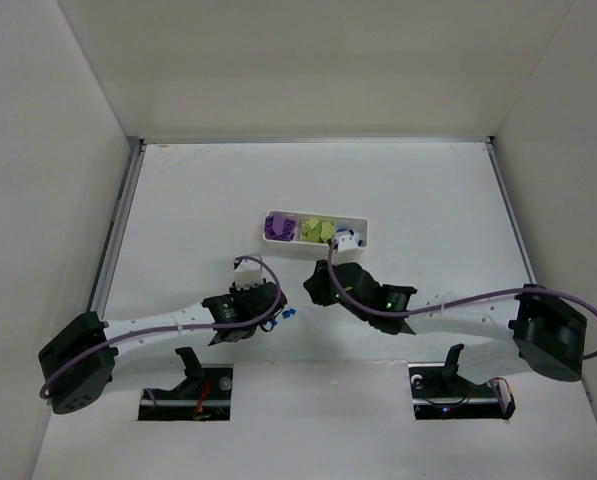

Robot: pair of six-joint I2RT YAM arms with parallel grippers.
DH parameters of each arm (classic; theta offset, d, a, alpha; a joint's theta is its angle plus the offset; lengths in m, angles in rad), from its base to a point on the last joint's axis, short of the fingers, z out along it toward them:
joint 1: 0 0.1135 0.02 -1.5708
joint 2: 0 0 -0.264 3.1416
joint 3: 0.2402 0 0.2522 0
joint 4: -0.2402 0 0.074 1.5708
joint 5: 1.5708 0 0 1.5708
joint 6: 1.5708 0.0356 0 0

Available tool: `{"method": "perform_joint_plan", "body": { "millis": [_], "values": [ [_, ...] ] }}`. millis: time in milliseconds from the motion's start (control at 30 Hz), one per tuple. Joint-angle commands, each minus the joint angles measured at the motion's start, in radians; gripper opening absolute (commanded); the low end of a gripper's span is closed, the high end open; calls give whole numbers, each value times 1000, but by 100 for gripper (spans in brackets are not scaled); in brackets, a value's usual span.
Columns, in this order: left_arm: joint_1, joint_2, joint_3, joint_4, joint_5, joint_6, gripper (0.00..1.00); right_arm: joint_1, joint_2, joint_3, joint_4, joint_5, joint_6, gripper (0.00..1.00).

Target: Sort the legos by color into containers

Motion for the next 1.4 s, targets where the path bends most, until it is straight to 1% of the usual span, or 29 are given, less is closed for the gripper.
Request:
{"method": "perform_joint_plan", "body": {
  "millis": [0, 300, 433, 500, 600, 700, 967, 1100, 1367],
  "values": [
    [2, 20, -16, 28, 6, -45, 26, 54, 16, -15, 13, 13, 52, 31],
    [-9, 74, -27, 48, 9, -68, 24, 123, 47, -36, 28, 17, 103, 34],
    [-9, 88, -28, 50, 9, -76, 23, 141, 41, -43, 28, 19, 115, 39],
    [-10, 96, -31, 51, 6, -77, 19, 150, 46, -44, 31, 19, 123, 42],
    [-3, 91, -42, 54, -1, -79, 12, 166, 70, -44, 31, 19, 132, 44],
    [13, 56, -57, 57, -15, -79, 9, 181, 102, -41, 41, 17, 147, 44],
    [98, -122, -73, 57, -8, -53, 8, 187, 207, 19, 34, 11, 121, 48],
    [149, -199, -63, 59, 12, -16, 9, 187, 263, 81, -2, 10, 92, 47],
    [240, -321, -77, 86, 54, 27, 10, 189, 348, 141, -39, 17, 92, 45]
  ]
}}
